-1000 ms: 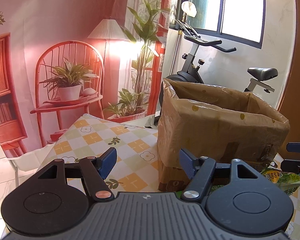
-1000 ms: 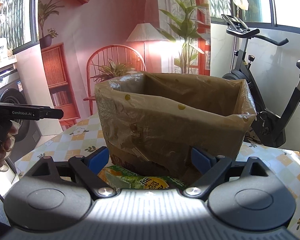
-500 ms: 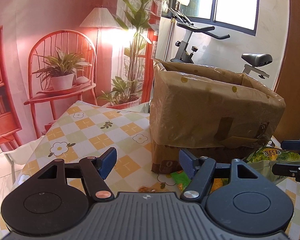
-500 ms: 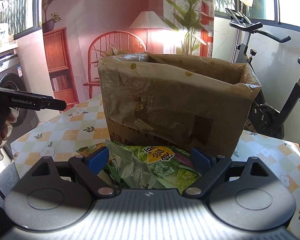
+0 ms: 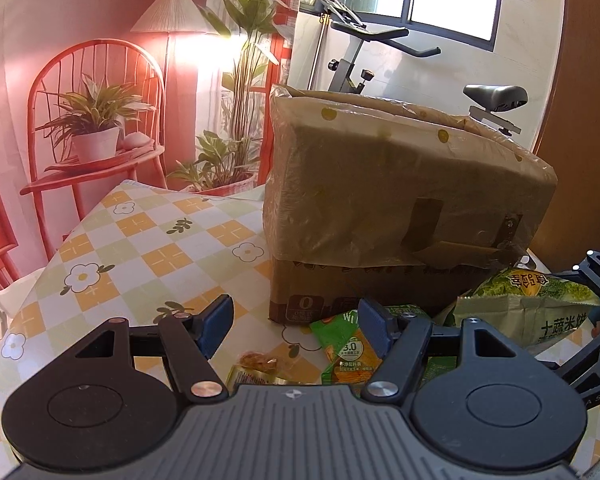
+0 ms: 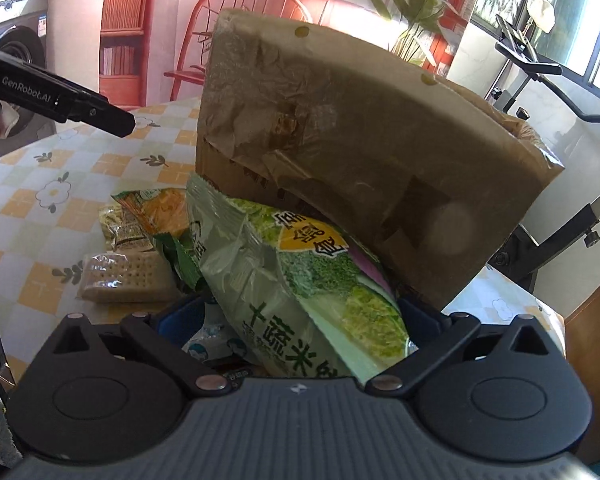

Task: Organize snacks
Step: 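Grasp the green cracker bag with the right tool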

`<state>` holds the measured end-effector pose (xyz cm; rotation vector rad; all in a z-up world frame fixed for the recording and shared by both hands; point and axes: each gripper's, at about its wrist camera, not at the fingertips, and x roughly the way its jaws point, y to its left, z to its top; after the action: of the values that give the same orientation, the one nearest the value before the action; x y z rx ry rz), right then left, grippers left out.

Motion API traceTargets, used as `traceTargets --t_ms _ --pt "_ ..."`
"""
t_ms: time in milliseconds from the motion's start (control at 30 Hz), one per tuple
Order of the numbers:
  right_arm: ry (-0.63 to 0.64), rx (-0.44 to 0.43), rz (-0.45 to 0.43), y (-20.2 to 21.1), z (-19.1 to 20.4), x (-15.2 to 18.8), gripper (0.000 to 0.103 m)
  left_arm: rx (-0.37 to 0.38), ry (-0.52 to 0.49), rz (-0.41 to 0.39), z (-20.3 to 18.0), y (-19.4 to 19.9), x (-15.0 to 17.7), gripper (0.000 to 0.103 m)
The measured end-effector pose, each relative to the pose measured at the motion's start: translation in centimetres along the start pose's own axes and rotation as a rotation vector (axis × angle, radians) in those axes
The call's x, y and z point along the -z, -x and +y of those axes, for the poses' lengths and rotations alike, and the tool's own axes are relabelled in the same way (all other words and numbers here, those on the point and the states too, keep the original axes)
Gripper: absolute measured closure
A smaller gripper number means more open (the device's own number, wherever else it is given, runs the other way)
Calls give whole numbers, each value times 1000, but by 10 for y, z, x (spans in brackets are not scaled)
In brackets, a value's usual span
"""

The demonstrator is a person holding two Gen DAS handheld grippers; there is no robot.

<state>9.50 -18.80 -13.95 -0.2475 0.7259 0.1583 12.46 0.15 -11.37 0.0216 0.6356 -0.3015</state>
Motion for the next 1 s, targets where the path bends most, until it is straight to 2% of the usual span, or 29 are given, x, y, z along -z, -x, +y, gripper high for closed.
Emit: traceTargets --t_ms 133,233,367,1000 --pt "0 29 15 -15 1 3 9 7 -16 19 -5 -7 2 32" --pt "-19 -13 1 -14 -4 4 23 9 -22 17 -7 -6 2 32" --pt "-22 -40 -10 -9 -9 3 31 9 -25 19 -8 -7 1 32" --pt "-73 -53 -58 2 -11 18 33 63 -23 51 -12 -22 -2 31"
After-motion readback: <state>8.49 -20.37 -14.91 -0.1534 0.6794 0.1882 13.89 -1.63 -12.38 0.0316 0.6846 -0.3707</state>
